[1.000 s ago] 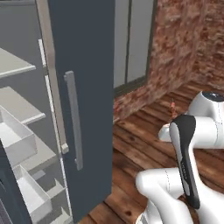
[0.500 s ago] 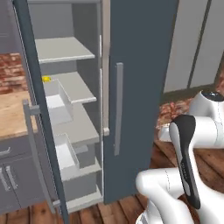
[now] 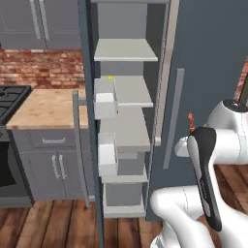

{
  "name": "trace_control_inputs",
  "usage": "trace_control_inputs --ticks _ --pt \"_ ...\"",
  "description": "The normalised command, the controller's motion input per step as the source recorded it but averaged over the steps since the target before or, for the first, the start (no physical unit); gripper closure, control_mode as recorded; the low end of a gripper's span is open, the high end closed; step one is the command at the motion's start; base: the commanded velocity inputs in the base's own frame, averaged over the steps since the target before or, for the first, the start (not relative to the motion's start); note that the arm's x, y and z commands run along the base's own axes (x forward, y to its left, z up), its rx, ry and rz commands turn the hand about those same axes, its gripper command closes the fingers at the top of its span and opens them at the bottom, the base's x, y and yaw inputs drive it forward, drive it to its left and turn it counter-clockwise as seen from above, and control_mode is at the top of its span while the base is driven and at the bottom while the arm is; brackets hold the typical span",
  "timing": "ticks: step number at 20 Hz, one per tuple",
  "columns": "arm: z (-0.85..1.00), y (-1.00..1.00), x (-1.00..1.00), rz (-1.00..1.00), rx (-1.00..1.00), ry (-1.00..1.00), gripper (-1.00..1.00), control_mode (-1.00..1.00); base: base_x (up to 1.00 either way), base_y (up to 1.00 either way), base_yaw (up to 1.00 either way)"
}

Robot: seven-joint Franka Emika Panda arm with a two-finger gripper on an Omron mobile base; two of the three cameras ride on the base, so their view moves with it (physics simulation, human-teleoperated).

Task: Store the kebab skewer in the freezer for long-term storage. Close the freezer door after placing the cooked food.

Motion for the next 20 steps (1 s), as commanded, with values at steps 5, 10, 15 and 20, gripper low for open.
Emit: trace_control_inputs --ticks 5,10,15,20 --pt "0.0 0.0 0.0 0.0 0.0 0.0 1.0 1.0 0.38 -0.3 0.54" --pt "0.0 0.0 0.0 0.0 0.0 0.0 1.0 1.0 0.46 -0.43 0.42" --pt "0.0 0.0 0.0 0.0 0.0 0.0 1.0 1.0 0.22 -0.12 0.11" --pt "0.0 0.0 0.0 0.0 0.0 0.0 1.0 1.0 0.32 -0.13 0.0"
